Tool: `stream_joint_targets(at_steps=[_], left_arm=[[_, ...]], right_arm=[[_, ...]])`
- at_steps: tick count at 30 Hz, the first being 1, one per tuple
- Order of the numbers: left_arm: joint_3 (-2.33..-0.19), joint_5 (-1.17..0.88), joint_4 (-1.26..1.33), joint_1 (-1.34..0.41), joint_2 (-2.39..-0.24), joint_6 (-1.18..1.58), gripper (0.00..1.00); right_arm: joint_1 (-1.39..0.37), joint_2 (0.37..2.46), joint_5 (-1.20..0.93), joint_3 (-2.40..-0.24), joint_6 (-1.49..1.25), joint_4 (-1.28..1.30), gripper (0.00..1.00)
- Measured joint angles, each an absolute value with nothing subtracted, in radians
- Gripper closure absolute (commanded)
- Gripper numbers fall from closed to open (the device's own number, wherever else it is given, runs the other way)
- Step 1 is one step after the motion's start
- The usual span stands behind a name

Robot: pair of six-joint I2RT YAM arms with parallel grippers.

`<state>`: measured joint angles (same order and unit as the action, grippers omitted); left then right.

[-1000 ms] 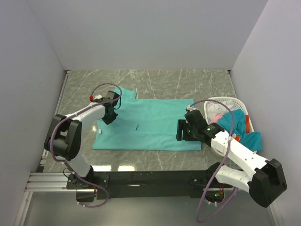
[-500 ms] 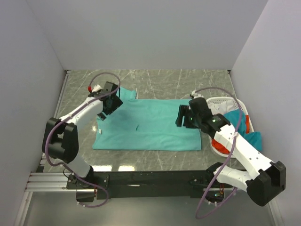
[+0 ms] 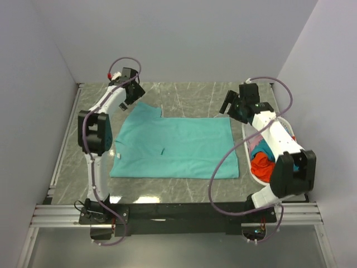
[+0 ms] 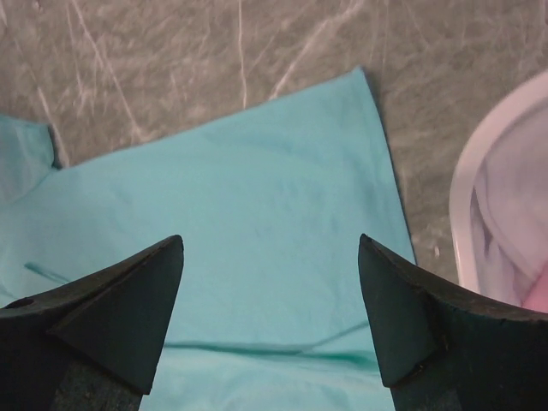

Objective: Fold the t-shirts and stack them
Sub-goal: Fold the tshirt

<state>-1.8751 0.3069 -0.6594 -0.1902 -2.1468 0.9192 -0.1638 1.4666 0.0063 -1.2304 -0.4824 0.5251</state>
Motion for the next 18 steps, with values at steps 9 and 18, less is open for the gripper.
stream_joint_targets(at_steps=[9,18], left_arm=[[-2.153,0.212,-0.678,-0.157,-2.446,0.820,0.03],[-2.165,0.154,-0.600,-0.154,-2.468,0.773,0.26]], right_arm=[[-0.114,1.670,-0.035,-1.356,-0.477,0.516,0.12],[-0.114,1.724,-0.035,-1.384,-0.474,0.517,0.13]])
